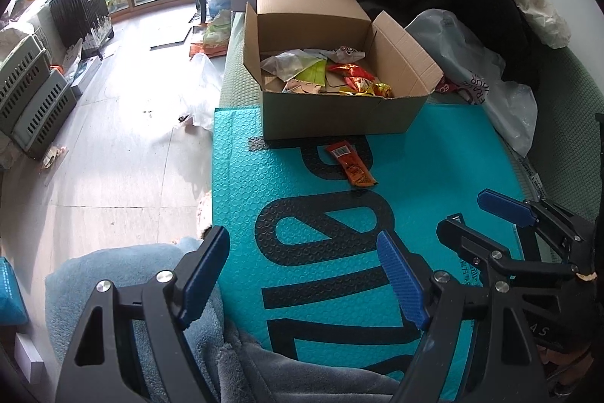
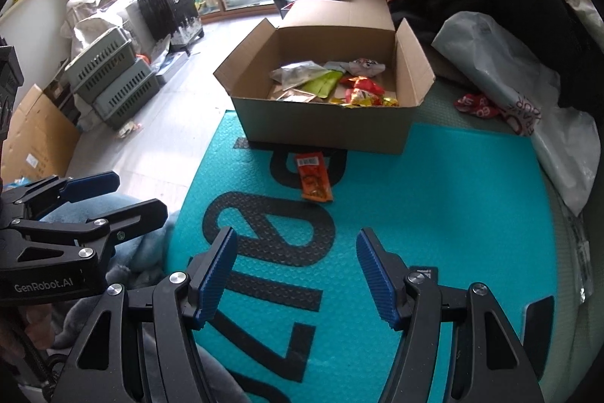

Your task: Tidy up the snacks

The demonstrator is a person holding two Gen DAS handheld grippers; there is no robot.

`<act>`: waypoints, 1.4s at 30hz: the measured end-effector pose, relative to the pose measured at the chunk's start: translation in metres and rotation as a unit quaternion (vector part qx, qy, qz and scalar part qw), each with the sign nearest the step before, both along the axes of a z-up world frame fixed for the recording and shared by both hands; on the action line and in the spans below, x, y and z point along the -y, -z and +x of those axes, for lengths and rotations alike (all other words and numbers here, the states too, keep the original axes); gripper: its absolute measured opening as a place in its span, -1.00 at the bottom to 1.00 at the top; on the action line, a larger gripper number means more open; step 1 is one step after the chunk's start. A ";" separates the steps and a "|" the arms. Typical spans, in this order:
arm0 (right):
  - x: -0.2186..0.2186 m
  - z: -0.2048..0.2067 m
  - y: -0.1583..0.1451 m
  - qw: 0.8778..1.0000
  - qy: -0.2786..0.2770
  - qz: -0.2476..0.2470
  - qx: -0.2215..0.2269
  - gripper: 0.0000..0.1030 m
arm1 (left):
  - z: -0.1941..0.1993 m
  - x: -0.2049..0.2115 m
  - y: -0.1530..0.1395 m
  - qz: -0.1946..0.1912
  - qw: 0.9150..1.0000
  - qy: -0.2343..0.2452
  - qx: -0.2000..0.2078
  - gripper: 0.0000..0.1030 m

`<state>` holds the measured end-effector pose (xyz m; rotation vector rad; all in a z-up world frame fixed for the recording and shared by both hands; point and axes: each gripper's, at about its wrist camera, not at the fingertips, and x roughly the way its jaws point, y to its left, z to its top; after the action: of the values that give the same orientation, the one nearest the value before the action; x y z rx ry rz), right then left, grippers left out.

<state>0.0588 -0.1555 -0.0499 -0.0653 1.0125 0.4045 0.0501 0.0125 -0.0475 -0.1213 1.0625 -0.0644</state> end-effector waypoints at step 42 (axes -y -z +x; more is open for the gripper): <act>-0.043 0.093 0.123 0.993 -0.098 0.023 -0.066 -0.37 | 0.044 -0.031 0.069 -0.048 0.993 -0.069 -0.081 0.56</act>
<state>0.1515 -0.1128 -0.1728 -0.0973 1.1317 0.6179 0.0942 0.0432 -0.1164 -0.2914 1.2105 0.0197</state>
